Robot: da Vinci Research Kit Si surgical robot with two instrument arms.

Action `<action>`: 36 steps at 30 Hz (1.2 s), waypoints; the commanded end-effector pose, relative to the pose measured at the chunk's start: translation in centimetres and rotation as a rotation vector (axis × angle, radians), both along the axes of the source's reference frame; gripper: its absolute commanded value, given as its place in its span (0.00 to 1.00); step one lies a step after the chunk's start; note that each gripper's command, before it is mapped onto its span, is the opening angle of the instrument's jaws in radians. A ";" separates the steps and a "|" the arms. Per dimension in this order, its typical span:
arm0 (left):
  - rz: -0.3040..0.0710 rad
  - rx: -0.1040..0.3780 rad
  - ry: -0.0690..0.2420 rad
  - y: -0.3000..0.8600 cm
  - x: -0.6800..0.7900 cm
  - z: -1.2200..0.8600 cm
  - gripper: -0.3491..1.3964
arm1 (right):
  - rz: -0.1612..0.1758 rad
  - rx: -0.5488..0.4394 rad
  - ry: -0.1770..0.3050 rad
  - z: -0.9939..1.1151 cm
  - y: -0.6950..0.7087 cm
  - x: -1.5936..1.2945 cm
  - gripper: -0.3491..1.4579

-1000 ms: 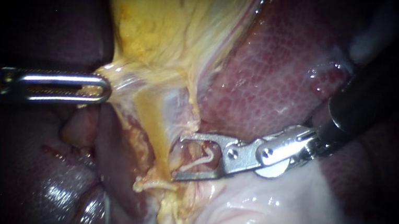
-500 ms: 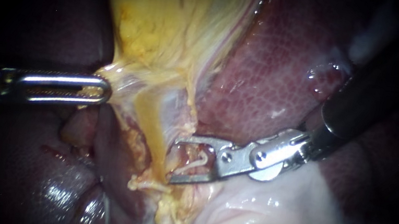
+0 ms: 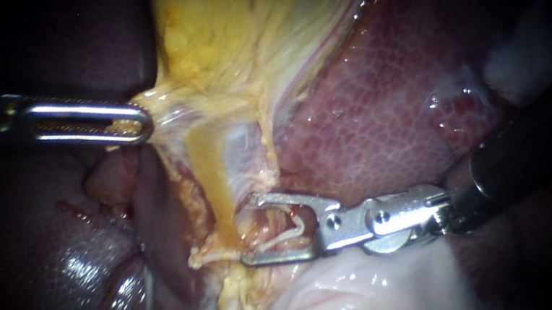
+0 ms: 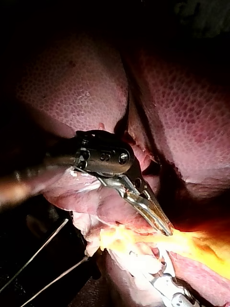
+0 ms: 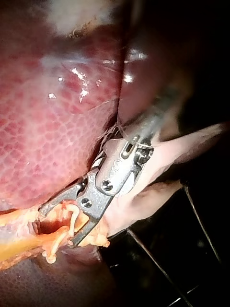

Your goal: Clipping second clip left tube

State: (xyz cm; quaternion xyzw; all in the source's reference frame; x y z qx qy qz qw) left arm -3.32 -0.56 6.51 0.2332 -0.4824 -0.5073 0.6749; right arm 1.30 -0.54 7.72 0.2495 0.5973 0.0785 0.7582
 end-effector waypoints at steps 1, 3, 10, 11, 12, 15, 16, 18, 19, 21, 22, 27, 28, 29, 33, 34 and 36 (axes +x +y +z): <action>0.000 0.000 0.000 0.00 -0.01 0.00 0.00 | -0.002 0.008 0.006 0.01 -0.02 0.02 0.50; 0.000 0.000 0.000 0.00 -0.01 0.00 0.00 | -0.011 0.024 0.014 0.02 -0.03 0.03 0.50; -0.001 0.000 0.000 0.00 -0.01 -0.01 0.00 | -0.001 0.044 0.007 0.16 -0.07 0.15 0.50; -0.001 0.000 0.001 0.00 -0.02 -0.01 0.00 | 0.001 0.048 0.005 0.19 -0.08 0.18 0.50; -0.001 0.000 0.001 0.00 -0.02 -0.01 0.00 | 0.002 0.052 0.003 0.23 -0.10 0.21 0.50; -0.001 0.000 0.001 -0.01 -0.03 -0.01 0.00 | 0.007 0.066 -0.003 0.35 -0.14 0.32 0.50; -0.002 0.000 0.001 -0.01 -0.03 -0.01 0.00 | 0.003 0.076 -0.002 0.39 -0.16 0.36 0.50; -0.002 -0.001 0.001 -0.01 -0.04 -0.01 0.00 | -0.001 0.102 0.004 0.43 -0.19 0.41 0.50; -0.002 -0.001 0.001 -0.01 -0.03 -0.01 0.00 | -0.004 0.125 0.016 0.44 -0.22 0.42 0.50; -0.001 -0.001 0.001 -0.01 -0.03 -0.01 0.00 | -0.007 0.166 0.036 0.43 -0.24 0.44 0.50; -0.001 -0.001 0.001 -0.01 -0.03 -0.01 0.00 | -0.008 0.191 0.047 0.41 -0.24 0.44 0.50; -0.002 -0.001 0.001 -0.01 -0.03 -0.01 0.00 | -0.025 0.316 0.139 0.26 -0.27 0.45 0.50; -0.001 -0.001 0.001 -0.01 -0.03 0.00 0.00 | -0.032 0.338 0.161 0.22 -0.27 0.46 0.50; -0.001 -0.001 0.001 -0.01 -0.03 0.00 0.00 | -0.038 0.359 0.173 0.19 -0.27 0.46 0.50; -0.001 -0.001 0.001 -0.01 -0.04 0.00 0.00 | -0.063 0.401 0.212 0.12 -0.28 0.49 0.50; -0.001 -0.001 0.001 -0.01 -0.04 0.00 0.00 | -0.064 0.406 0.211 0.12 -0.28 0.50 0.50; -0.002 -0.001 0.001 -0.01 -0.04 0.00 0.00 | -0.060 0.410 0.211 0.13 -0.28 0.52 0.50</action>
